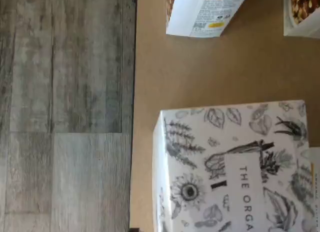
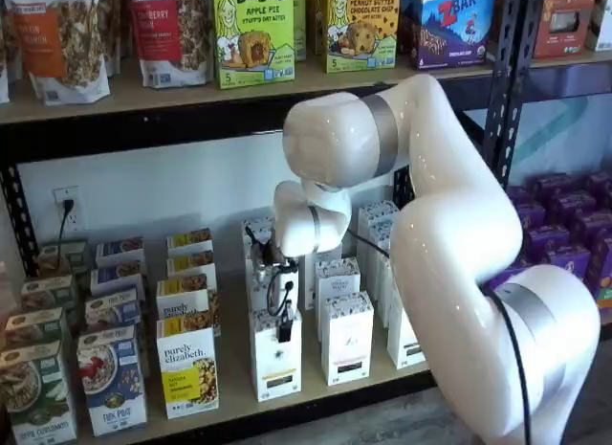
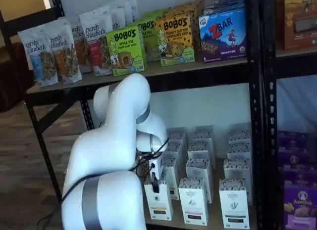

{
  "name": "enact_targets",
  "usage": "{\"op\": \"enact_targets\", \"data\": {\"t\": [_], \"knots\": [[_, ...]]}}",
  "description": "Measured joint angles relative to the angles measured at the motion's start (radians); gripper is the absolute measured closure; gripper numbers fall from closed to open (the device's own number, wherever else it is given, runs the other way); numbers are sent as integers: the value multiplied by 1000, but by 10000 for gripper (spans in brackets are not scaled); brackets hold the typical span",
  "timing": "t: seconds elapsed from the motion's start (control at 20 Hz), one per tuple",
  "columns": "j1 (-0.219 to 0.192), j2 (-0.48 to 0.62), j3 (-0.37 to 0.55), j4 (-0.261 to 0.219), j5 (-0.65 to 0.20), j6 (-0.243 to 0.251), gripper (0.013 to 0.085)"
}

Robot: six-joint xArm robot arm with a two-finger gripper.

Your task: Pick up the white box with a yellow strip in the middle, on the bottom shelf, the fourth box from the left

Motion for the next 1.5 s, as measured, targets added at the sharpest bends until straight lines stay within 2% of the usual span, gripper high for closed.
{"op": "enact_targets", "data": {"t": [0.5, 0.55, 0.6, 0.7, 0.75, 0.85, 1.25, 1.5], "knots": [[-3, 6, 9, -4, -22, -1, 130], [-3, 6, 8, -5, -19, 1, 170], [-3, 6, 8, -5, -17, 0, 170], [-3, 5, 9, 0, -12, -4, 250], [-3, 5, 10, 1, -13, -5, 250], [-3, 3, 12, 8, -13, -11, 330], [-3, 0, 17, -5, -14, 1, 330], [-1, 0, 23, 5, -23, -8, 330]]}}
